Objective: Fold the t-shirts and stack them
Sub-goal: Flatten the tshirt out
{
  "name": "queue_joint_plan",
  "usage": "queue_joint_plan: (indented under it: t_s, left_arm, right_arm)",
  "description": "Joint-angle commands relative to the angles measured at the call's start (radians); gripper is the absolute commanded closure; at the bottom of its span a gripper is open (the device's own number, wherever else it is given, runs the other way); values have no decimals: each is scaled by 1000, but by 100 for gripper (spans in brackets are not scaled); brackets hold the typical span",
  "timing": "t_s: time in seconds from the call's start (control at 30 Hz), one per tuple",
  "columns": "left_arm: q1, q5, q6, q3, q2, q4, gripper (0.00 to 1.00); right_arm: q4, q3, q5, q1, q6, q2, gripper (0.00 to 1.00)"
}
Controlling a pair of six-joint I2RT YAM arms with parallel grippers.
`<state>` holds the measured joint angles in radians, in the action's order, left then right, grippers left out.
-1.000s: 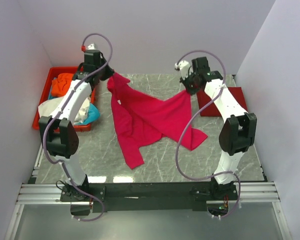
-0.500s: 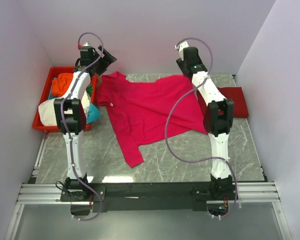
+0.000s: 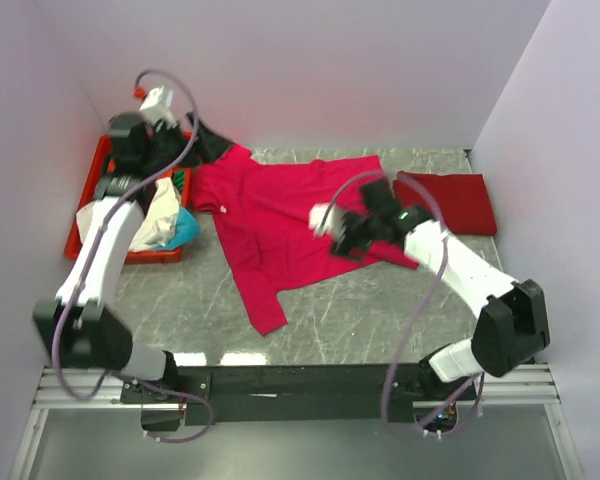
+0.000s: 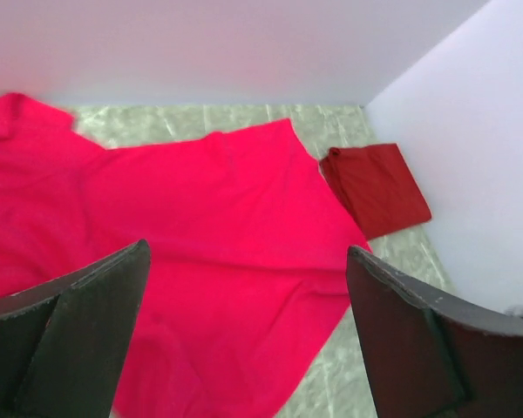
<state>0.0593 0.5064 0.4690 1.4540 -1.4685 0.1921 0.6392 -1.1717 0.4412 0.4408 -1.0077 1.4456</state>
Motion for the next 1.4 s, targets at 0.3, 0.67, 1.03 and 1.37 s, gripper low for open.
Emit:
queue_joint_plan:
  t_s: [0.3,0.67,1.03,1.37]
  left_arm:
    - [-93,-285,-142,-619,528,73,0]
    - [-93,-483,-181,-693,718,79,1]
    - [-93,-465,-187,-698,744,75,1]
    - [-93,-448,-188,-698,751,70,2]
  right_arm:
    - [-116,-181,112,377,511,341,34]
    - [-203,-192,-70,480,893,505,36]
    - [-199,-201,-68,490,894,526,57]
    - [-161,-198,-130,547,795,400,100]
